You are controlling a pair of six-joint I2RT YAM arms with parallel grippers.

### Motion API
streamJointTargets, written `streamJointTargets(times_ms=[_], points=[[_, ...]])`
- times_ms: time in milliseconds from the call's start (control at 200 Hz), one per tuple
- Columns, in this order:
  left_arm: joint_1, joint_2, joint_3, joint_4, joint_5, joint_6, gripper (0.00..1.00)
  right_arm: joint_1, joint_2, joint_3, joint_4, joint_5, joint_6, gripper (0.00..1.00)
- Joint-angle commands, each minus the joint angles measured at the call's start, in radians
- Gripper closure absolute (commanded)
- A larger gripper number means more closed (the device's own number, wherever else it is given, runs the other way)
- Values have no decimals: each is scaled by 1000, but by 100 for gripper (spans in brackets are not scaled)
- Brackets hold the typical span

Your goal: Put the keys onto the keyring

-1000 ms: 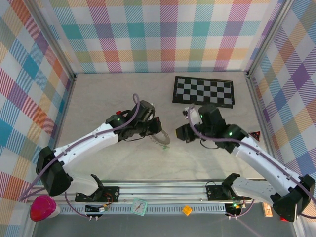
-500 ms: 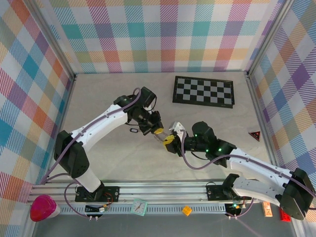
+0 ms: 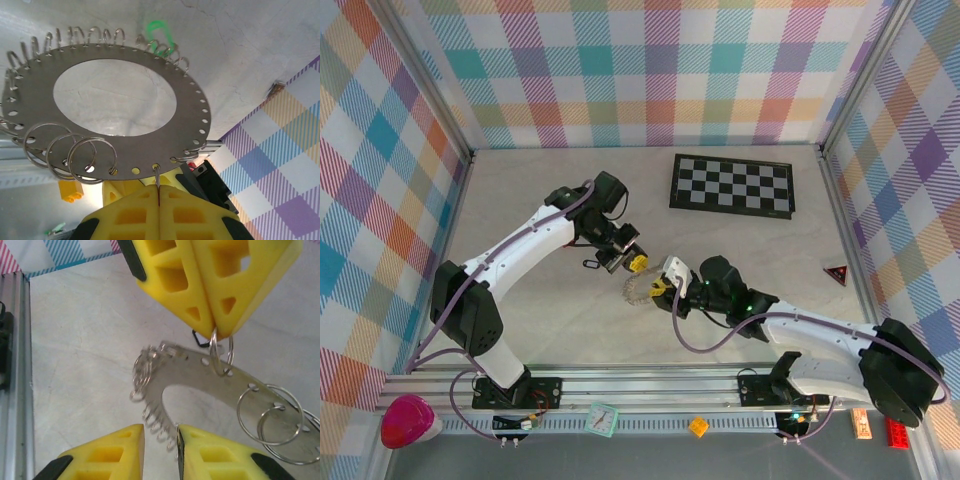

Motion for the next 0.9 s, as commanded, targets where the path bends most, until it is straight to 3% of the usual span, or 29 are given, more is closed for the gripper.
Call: streamJointTargets(times_ms=[0,155,495,690,895], points=[[15,-37,-3,-3,67,-73,100,6,8,-9,137,28,-120,76],[20,-60,-28,16,80,-111,100,6,1,-27,201,79,-142,76],[22,-88,-54,31,86,-142,100,6,9,-19,239,70,-122,79],[22,-94,-64,26,83,-144,100,6,-8,-13,196,157,-120,80],[22,-91,-68,35,83,-150,100,6,-26,-16,172,99,-114,76]])
